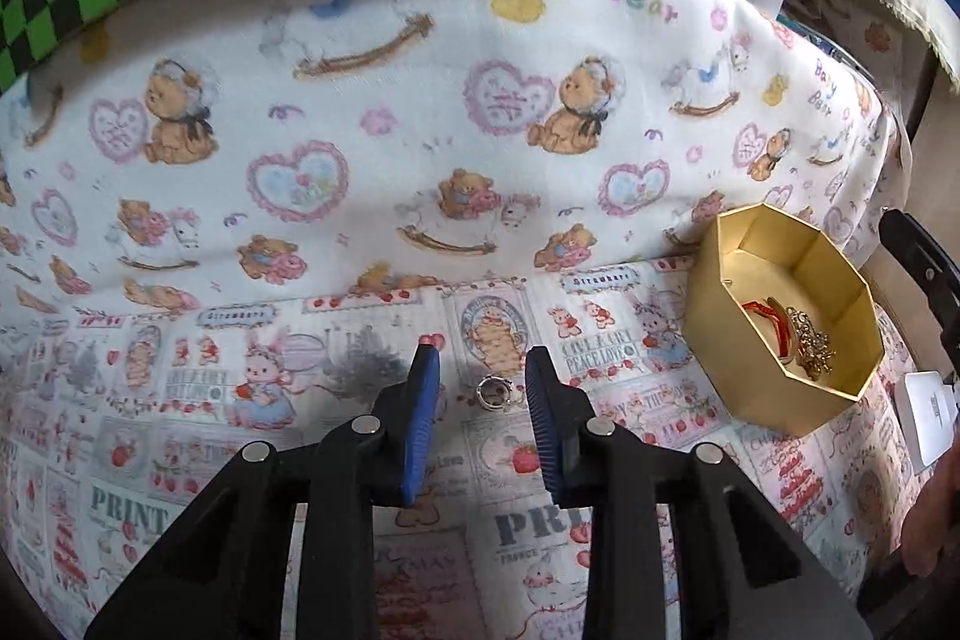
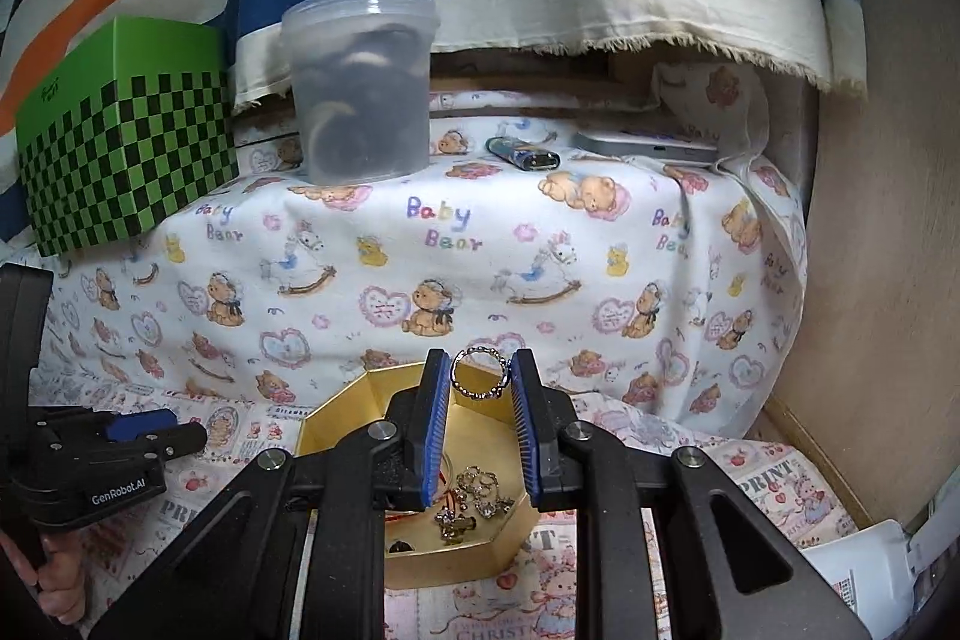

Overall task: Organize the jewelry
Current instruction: 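Close the right tool on the silver key ring while the left tool grasps a small ring, then lower both rings into the yellow box and open both tools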

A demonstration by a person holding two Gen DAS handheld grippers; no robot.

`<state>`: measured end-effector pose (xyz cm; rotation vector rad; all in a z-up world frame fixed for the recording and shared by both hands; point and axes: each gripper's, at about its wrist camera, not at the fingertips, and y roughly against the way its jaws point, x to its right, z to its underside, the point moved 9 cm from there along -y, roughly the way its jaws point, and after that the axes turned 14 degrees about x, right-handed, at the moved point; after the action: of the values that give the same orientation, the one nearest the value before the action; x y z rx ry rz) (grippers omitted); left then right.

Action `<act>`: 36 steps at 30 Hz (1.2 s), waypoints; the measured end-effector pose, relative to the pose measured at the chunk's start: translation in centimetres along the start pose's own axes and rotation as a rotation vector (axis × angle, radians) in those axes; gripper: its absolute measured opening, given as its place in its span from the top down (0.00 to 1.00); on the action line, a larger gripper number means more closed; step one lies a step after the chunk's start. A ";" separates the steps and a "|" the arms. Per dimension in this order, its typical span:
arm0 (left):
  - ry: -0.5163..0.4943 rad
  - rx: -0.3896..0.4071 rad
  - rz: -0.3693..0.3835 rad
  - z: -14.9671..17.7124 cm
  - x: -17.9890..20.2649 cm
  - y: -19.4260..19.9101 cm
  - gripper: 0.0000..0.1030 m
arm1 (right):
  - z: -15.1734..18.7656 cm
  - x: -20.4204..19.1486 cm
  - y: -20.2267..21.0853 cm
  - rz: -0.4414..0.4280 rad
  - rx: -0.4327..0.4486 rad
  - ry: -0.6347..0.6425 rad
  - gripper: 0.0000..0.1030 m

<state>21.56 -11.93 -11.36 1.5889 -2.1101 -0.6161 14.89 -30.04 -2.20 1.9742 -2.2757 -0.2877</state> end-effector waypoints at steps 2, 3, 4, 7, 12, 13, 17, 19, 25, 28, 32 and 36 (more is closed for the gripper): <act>0.015 -0.023 0.011 0.2 0.1 -0.6 0.77 | 0.0 -0.1 -0.1 0.002 -0.006 0.009 0.78; 0.020 -0.040 0.017 0.4 0.1 -1.0 0.78 | 0.0 -0.1 -0.1 0.006 -0.005 0.011 0.78; 0.024 -0.052 0.018 0.5 0.1 -1.3 0.79 | 0.0 -0.2 0.0 0.005 -0.004 0.012 0.78; 0.024 -0.050 0.013 0.5 0.0 -1.6 0.80 | 0.0 -0.5 -0.1 -0.003 -0.008 0.025 0.78; 0.038 -0.047 0.033 0.4 0.2 -1.3 0.88 | -0.1 -0.2 -0.1 0.006 -0.003 0.012 0.78; 0.038 -0.042 0.039 0.5 0.2 -1.1 0.88 | -0.1 0.0 0.0 0.017 0.002 0.009 0.78; 0.029 -0.001 0.080 0.6 0.2 0.6 0.88 | 0.0 0.0 -0.2 0.004 -0.007 -0.007 0.78; 0.022 0.056 0.084 0.0 0.3 1.7 0.88 | 0.0 0.7 -0.2 0.037 -0.006 -0.024 0.78; -0.007 0.116 0.180 -0.8 4.4 3.3 0.88 | 0.4 2.2 -0.7 0.043 -0.036 -0.108 0.78; 0.044 0.125 0.258 -1.7 6.7 3.7 0.88 | 0.5 2.8 -0.6 0.036 -0.035 -0.156 0.78; 0.023 0.172 0.328 -3.1 9.1 4.5 0.88 | 0.3 3.3 -0.5 -0.038 -0.060 -0.272 0.78; 0.059 0.099 0.365 -1.9 10.2 3.5 0.88 | 1.2 4.1 -1.2 -0.079 -0.123 -0.378 0.78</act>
<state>17.33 -21.10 -7.06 1.2044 -2.3354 -0.3409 15.18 -34.13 -3.77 2.0942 -2.3173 -0.8536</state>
